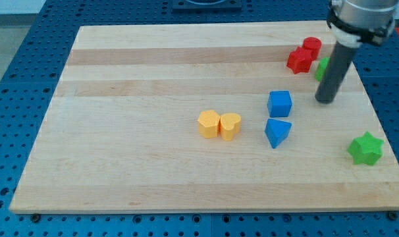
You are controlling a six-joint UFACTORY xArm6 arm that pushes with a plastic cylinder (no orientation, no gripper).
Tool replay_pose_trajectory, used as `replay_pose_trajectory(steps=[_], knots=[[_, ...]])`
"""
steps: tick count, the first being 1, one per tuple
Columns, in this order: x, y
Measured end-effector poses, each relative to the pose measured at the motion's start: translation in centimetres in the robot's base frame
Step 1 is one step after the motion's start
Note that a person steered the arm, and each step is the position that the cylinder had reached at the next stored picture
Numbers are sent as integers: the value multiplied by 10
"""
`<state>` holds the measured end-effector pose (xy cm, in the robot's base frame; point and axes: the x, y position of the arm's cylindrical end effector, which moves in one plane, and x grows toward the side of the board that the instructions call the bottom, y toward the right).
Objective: Push green circle diagonally to the blue cube
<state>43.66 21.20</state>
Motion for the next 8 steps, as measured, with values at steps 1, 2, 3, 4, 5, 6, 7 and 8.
replay_pose_trajectory(steps=[1, 2, 3, 4, 5, 6, 7, 8], knots=[[-1, 33], [-3, 37], [-39, 44], [-39, 44], [-49, 17], [-53, 5], [-71, -10], [-71, -10]])
